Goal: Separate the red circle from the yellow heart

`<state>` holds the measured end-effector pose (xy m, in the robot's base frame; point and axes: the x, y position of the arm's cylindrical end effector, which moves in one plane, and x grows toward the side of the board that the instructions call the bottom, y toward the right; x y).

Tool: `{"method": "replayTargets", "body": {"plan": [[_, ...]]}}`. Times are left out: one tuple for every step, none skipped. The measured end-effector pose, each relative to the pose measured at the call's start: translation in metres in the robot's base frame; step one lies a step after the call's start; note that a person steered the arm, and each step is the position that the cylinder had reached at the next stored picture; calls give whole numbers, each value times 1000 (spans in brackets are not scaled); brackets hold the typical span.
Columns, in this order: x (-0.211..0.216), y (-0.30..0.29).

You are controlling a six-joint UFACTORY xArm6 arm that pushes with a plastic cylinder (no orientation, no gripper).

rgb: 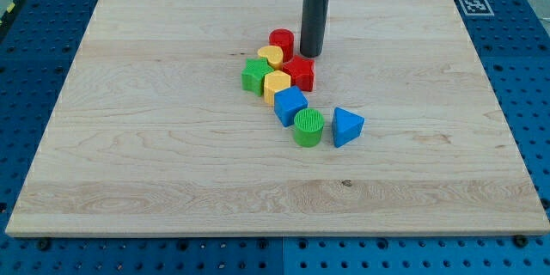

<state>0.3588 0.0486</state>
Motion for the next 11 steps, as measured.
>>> {"method": "replayTargets", "body": {"plan": [[18,-8],[20,-25],[8,-37],[7,-37],[7,-51],[-15,-56],[-25,-56],[-12,-56],[4,-55],[4,-56],[-2,-74]]}}
